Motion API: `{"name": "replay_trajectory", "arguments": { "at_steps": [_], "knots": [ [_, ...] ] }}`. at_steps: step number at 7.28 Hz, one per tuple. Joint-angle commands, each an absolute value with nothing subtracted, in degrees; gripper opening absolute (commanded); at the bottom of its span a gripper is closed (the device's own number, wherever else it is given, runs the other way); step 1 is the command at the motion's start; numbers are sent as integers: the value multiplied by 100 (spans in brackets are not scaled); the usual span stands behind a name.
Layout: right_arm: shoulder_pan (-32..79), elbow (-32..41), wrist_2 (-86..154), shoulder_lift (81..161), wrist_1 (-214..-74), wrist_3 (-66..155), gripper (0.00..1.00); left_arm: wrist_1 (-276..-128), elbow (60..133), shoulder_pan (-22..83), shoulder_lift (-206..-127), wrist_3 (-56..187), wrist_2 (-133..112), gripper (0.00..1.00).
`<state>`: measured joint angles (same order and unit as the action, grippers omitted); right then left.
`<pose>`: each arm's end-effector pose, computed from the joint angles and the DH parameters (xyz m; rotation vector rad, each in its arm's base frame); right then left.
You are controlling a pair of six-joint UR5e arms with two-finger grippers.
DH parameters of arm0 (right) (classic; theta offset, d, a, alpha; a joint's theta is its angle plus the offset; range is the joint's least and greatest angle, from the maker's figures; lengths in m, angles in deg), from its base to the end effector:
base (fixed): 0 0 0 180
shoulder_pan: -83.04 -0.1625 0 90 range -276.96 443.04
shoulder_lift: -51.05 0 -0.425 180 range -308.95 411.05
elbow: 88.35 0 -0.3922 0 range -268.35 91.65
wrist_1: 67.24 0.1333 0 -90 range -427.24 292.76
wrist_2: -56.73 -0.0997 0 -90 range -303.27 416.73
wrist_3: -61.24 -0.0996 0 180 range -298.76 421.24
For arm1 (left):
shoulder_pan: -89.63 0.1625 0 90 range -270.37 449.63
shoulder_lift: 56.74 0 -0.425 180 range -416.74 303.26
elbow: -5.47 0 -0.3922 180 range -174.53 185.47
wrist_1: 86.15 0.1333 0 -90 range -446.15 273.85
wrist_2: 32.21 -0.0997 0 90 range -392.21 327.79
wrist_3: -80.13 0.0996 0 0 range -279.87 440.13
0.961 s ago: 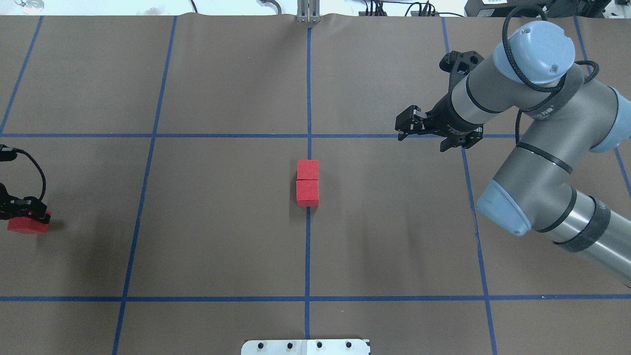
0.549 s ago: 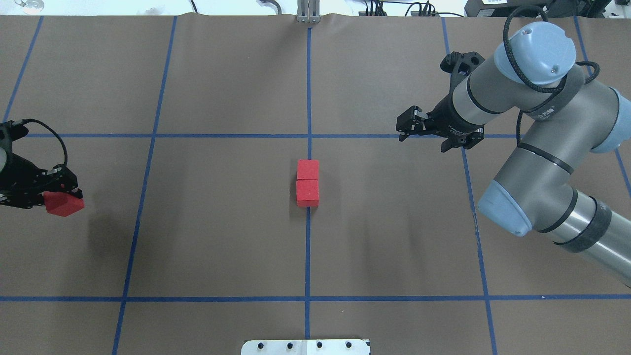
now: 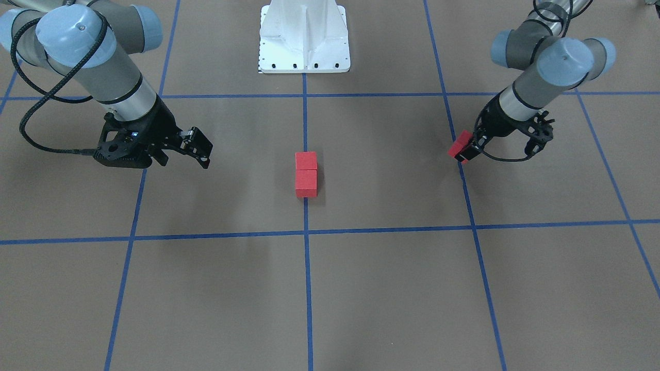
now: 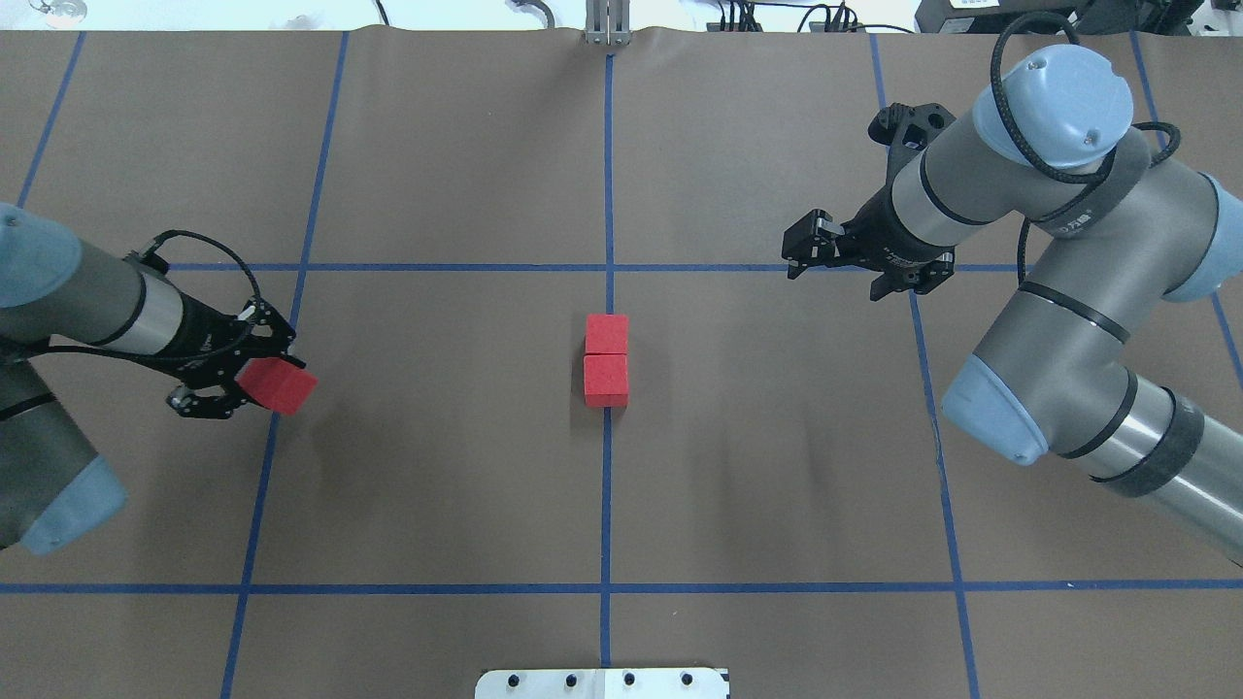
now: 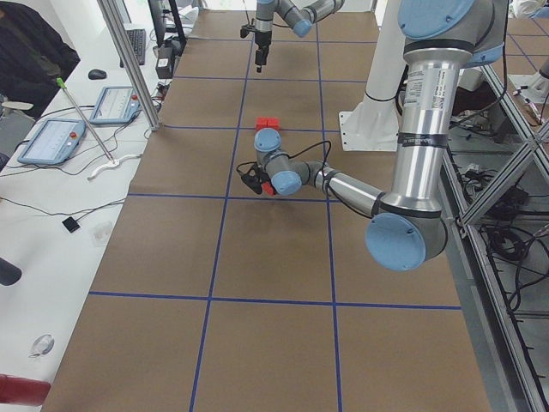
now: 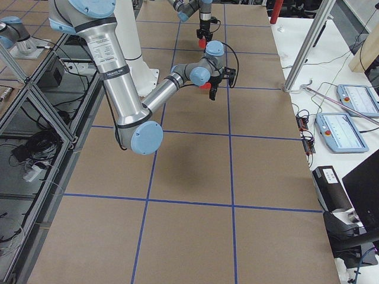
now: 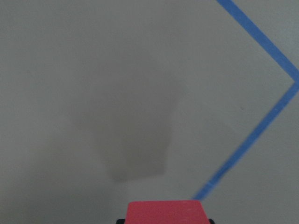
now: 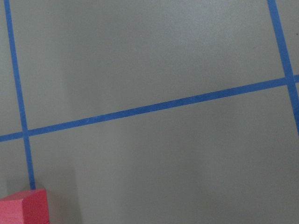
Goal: Form red blocks into L shape at center
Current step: 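Carry the red cube with the left gripper toward the center pair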
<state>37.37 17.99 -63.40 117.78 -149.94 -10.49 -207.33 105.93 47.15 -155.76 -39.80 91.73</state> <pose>-0.3604 -0.4882 0.2889 0.0026 -0.9409 0.2274 0.3631 -0.4378 0.4267 -0.4715 0.9443 -0.8886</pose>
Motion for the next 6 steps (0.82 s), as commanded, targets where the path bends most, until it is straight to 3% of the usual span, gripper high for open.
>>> {"name": "replay_trajectory", "arguments": {
  "at_steps": [1, 2, 4, 6],
  "knots": [
    [3733, 1774, -6315, 11802, -14994, -1030, 100, -19583, 10331, 5146, -16909, -5090, 9031, 0],
    [3733, 1765, -6298, 11811, -14994, -1021, 100, -18931, 10042, 5226, -17655, -5535, 8892, 0],
    [3733, 1765, -6280, 11899, -14986, -986, 100, -18959, 9069, 5341, -18546, -6109, 8908, 0],
    [3733, 1765, -6280, 11899, -14986, -986, 100, -18968, 8766, 5341, -18796, -6488, 8891, 0]
  ]
}}
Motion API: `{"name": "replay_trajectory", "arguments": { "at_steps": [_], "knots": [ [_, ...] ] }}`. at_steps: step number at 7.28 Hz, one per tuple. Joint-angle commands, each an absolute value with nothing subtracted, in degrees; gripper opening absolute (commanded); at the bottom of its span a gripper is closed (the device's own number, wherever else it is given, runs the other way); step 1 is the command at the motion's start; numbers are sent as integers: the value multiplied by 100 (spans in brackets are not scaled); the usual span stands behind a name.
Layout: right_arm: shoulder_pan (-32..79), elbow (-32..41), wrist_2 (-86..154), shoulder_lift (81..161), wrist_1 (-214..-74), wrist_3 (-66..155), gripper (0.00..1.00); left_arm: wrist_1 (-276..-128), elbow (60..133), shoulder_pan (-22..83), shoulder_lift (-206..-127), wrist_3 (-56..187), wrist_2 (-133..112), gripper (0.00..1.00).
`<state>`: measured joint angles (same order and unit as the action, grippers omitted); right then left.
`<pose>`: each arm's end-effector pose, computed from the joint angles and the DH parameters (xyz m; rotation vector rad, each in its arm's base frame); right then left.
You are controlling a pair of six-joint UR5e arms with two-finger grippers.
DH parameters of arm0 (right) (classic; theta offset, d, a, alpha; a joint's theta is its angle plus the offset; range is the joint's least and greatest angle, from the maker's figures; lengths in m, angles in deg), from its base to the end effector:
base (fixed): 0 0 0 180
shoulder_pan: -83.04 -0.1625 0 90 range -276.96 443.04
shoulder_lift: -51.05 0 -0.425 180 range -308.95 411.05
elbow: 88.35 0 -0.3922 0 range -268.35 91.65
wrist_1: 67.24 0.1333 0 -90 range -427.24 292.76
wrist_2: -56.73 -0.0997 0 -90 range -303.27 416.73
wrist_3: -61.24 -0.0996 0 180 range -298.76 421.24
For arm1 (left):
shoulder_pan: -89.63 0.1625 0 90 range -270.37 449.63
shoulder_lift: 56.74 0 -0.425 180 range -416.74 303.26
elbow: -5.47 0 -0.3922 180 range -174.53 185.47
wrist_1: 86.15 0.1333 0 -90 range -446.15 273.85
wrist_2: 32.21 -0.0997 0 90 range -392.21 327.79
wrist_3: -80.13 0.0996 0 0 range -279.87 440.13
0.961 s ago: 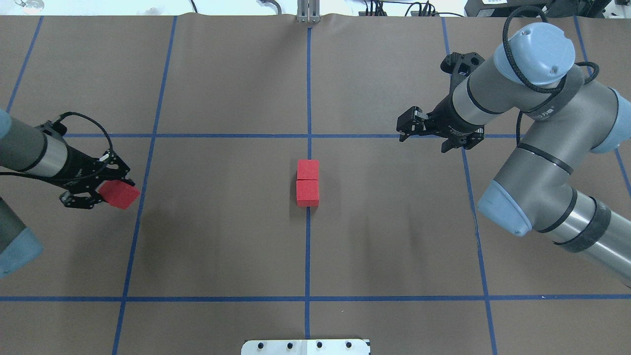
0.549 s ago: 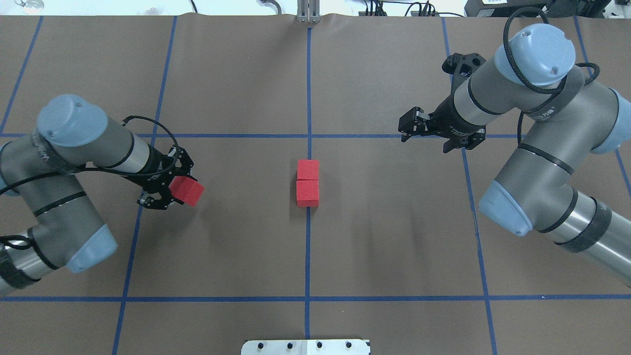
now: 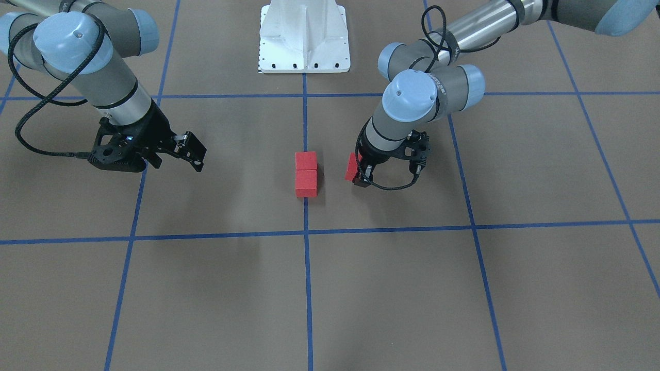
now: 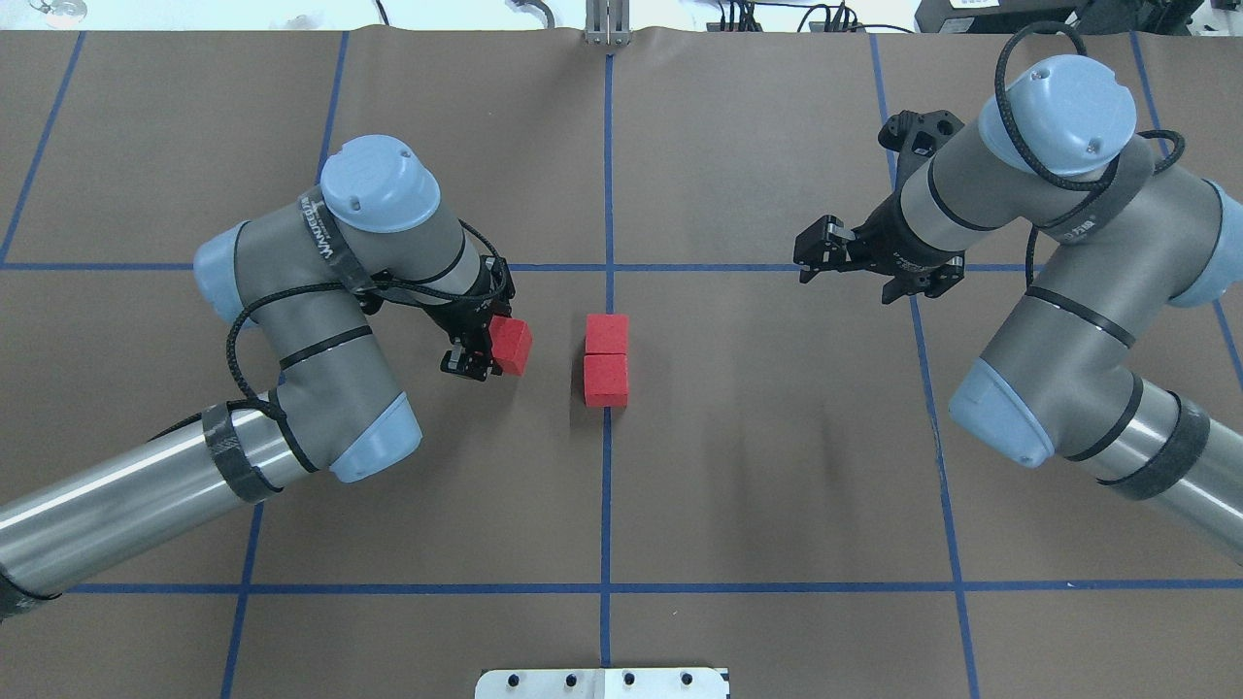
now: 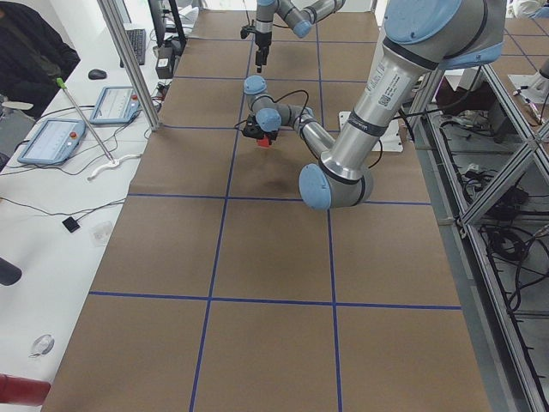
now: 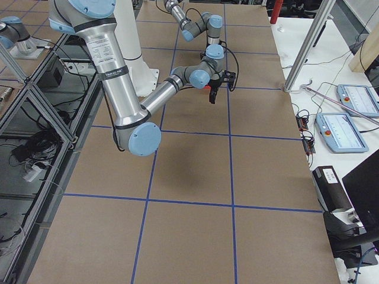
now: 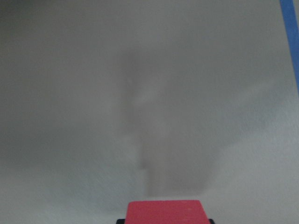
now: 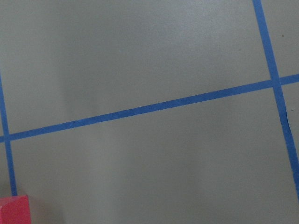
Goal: Form red blocks into L shape at center
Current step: 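Carry the red cube with the left gripper toward the center pair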
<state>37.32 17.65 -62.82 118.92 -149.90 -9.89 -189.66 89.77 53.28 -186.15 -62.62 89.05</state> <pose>-0.3588 -0.4885 0.3037 0.0017 -0.9169 0.2309 0.5366 -0.4962 0.2578 -0.6657 0.7706 -1.2055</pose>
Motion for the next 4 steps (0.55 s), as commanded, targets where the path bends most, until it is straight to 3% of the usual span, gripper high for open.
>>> {"name": "replay_trajectory", "arguments": {
  "at_steps": [1, 4],
  "knots": [
    [3733, 1765, -6280, 11899, -14985, -986, 100, -18986, 8756, 5350, -18831, -6507, 8864, 0],
    [3724, 1782, -6280, 11899, -14985, -995, 100, -18994, 8115, 5350, -19358, -6847, 8847, 0]
  ]
}}
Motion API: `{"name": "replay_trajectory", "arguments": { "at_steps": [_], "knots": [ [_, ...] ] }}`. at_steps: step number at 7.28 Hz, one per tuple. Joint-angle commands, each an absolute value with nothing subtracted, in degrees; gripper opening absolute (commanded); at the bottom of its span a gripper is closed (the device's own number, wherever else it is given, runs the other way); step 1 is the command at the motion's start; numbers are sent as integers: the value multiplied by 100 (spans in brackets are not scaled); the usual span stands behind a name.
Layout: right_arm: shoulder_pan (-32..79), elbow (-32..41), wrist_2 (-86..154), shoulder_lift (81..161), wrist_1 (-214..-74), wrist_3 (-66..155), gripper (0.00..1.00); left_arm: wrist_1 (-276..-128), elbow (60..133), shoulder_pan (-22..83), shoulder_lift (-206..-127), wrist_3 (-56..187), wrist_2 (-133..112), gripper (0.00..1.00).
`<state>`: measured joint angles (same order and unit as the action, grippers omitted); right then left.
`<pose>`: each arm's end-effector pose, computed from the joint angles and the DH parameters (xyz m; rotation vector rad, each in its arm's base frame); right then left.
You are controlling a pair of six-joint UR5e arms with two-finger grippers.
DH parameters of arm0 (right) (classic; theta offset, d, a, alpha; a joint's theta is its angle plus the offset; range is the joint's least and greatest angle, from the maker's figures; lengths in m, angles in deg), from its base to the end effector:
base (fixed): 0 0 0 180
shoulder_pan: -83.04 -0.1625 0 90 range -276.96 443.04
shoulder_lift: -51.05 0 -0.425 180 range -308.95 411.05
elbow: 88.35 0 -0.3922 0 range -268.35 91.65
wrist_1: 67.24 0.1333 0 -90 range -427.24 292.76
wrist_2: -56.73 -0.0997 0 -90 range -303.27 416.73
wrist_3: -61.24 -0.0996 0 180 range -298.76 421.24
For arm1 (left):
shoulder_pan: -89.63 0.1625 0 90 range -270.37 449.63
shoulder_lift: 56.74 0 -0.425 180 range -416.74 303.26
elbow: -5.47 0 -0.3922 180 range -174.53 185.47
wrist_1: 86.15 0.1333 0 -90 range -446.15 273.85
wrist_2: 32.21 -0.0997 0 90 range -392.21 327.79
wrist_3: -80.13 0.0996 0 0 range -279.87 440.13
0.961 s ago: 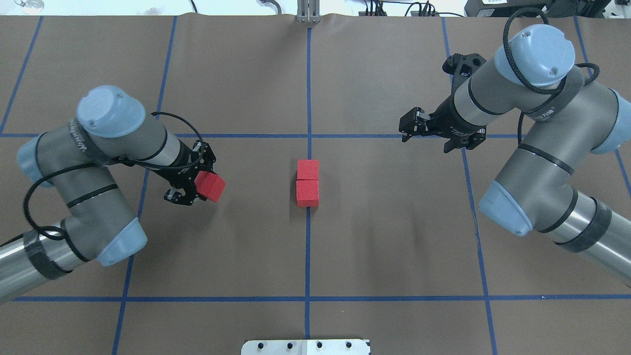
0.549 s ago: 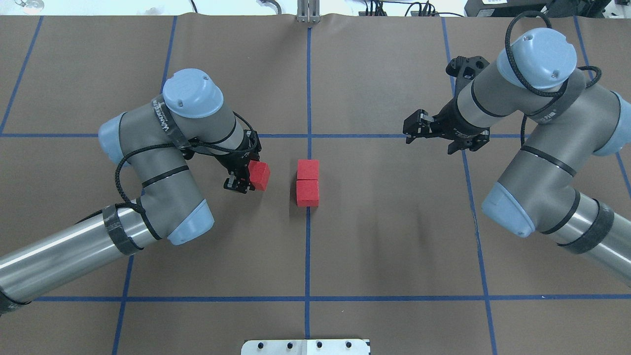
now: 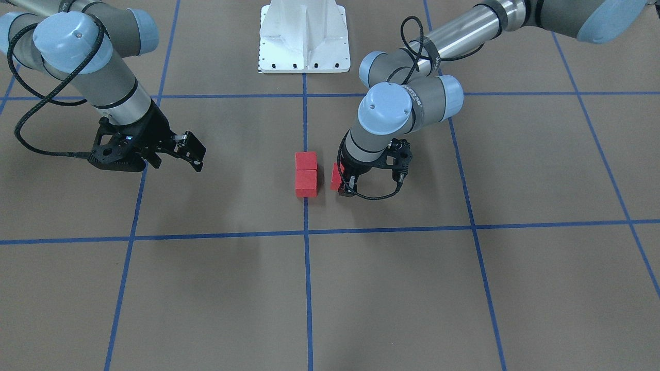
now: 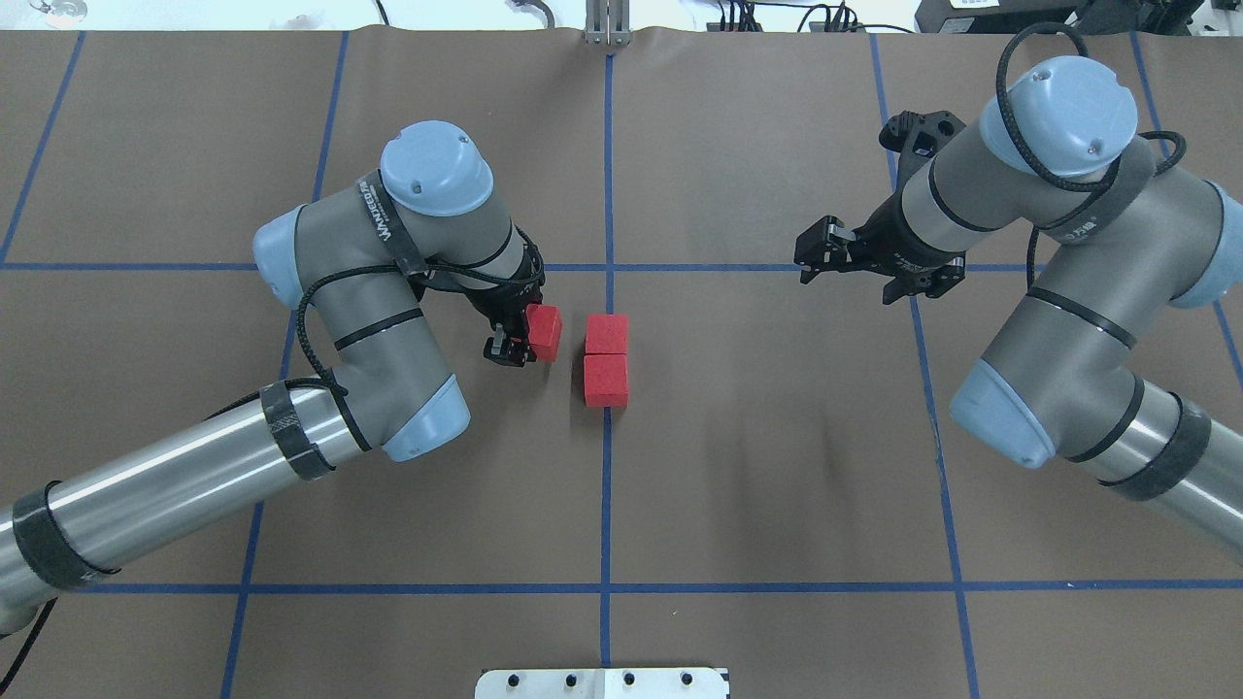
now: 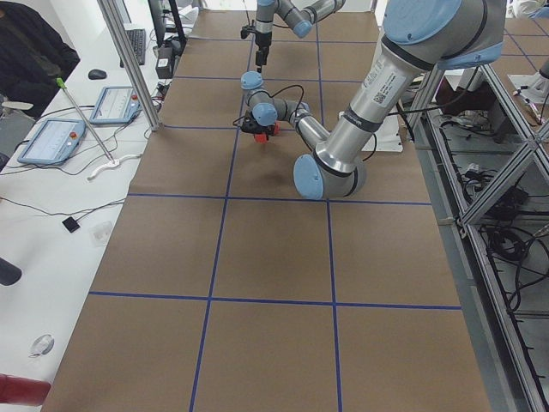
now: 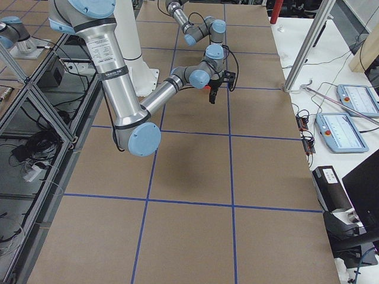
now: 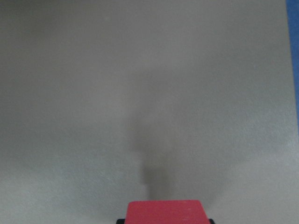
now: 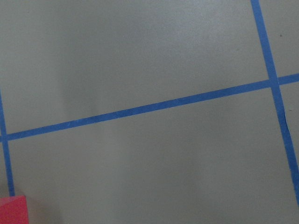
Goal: Form red blocks into L shape at center
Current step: 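Carry the red cube with the left gripper toward the center pair, then lower the cube beside the farther center cube with the left gripper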
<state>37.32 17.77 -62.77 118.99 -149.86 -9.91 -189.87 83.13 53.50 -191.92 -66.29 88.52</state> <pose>-0.3583 -0.4881 0.3035 0.0032 -0.9177 0.2311 0.5666 -0.5157 0.2359 -0.6865 0.7436 -1.2706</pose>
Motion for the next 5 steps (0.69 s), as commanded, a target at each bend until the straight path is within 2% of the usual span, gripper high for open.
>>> {"name": "replay_trajectory", "arguments": {
  "at_steps": [1, 5],
  "knots": [
    [3724, 1782, -6280, 11899, -14994, -995, 100, -18995, 8115, 5385, -19359, -6902, 8847, 0],
    [3733, 1747, -6271, 11917, -14985, -1004, 100, -19003, 8027, 5482, -19376, -7112, 8671, 0]
  ]
}}
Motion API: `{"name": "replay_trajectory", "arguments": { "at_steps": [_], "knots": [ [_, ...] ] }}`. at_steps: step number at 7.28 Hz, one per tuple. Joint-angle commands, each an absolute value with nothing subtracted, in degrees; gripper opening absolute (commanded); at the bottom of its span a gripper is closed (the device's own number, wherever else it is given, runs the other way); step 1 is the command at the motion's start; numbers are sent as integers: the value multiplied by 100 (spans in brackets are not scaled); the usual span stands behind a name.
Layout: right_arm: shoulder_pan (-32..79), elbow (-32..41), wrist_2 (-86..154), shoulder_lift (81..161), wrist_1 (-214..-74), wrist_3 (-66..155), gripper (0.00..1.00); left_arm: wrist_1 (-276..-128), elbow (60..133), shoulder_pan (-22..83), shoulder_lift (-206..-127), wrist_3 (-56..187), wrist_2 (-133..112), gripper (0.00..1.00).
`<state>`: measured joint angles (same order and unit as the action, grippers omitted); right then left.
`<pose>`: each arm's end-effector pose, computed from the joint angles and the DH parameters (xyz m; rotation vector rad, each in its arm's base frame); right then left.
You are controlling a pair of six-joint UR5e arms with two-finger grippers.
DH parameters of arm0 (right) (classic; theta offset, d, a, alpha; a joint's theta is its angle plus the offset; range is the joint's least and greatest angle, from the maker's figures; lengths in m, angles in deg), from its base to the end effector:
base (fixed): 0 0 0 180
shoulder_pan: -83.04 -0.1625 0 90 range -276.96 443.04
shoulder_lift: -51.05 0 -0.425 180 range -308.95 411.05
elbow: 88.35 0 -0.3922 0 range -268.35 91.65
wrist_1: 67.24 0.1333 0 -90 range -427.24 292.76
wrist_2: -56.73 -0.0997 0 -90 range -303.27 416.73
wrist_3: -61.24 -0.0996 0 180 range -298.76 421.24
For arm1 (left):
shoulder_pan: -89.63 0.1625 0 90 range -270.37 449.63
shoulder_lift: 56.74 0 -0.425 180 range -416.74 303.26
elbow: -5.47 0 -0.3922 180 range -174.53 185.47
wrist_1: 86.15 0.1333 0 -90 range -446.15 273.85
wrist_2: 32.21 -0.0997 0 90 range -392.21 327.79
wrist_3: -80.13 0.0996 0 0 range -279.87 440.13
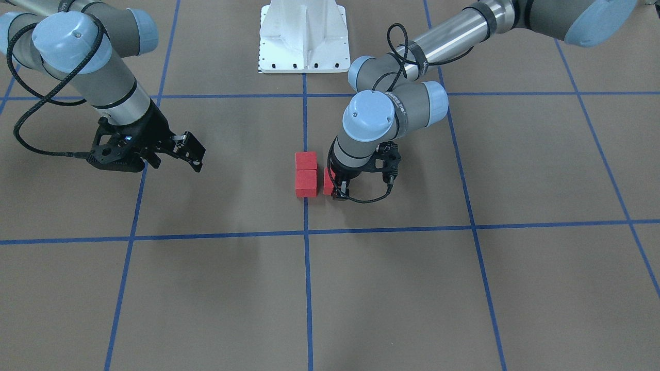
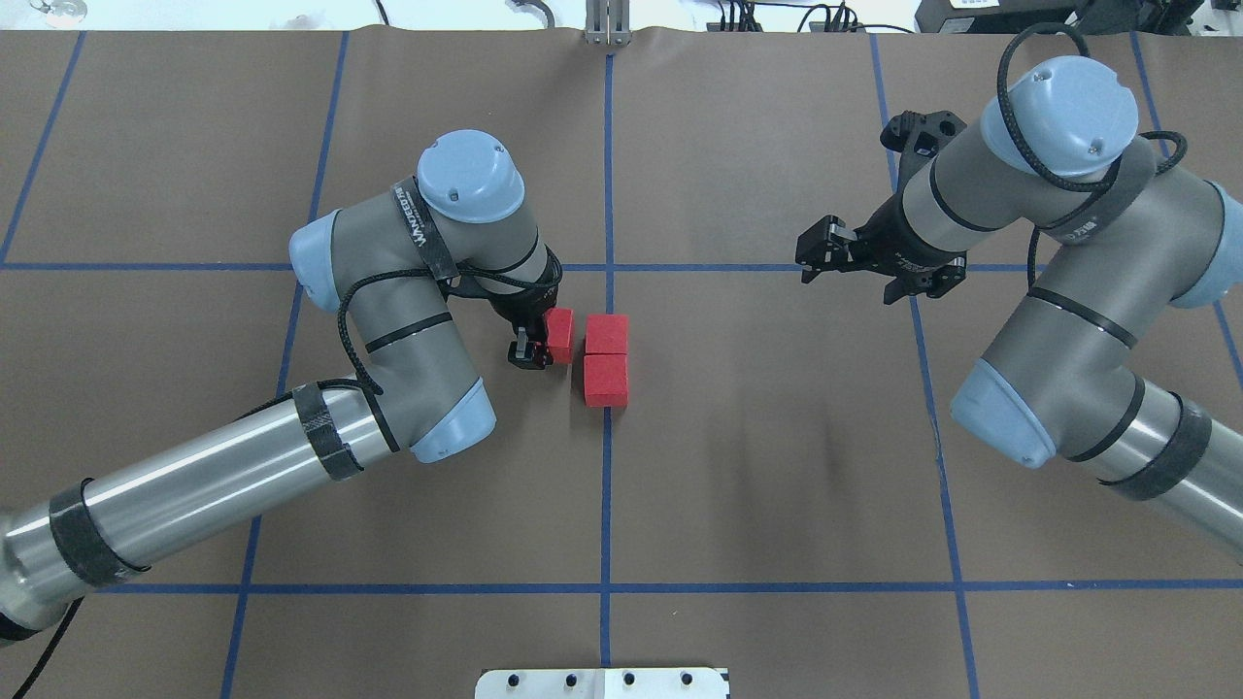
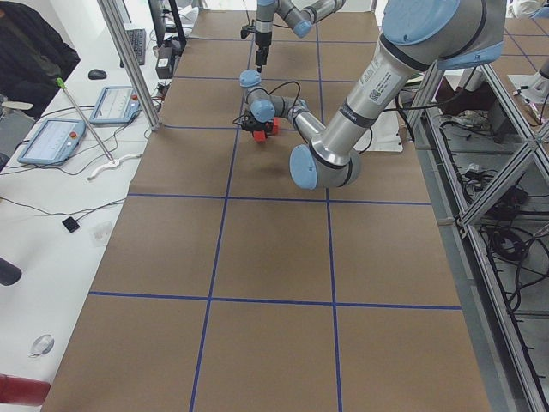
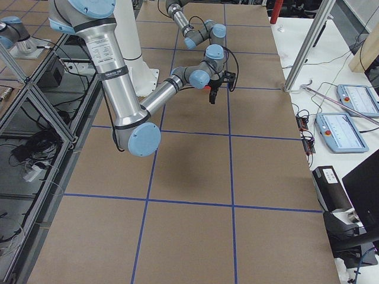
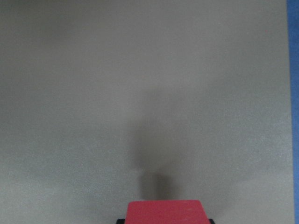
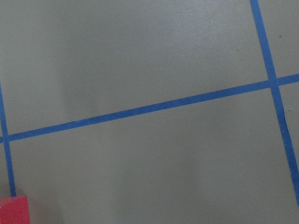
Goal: Form red blocks into L shape at center
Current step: 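Lower the cube beside the farther center cube with the left gripper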
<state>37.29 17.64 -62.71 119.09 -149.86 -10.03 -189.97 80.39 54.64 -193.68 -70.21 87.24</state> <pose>-0.3582 -0.4886 0.3055 0.0010 -0.9142 0.2352 0.5868 -0.5137 0.2349 -0.6999 0.7088 -1.3336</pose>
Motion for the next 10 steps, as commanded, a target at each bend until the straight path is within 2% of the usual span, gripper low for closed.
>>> {"name": "replay_trajectory", "arguments": {
  "at_steps": [1, 10],
  "knots": [
    [3733, 1747, -6271, 11917, -14985, -1004, 100, -18995, 8018, 5491, -19394, -7113, 8653, 0],
    [3742, 1703, -6271, 11917, -14985, -986, 100, -18995, 7904, 5526, -19517, -7359, 8530, 0]
  ]
}}
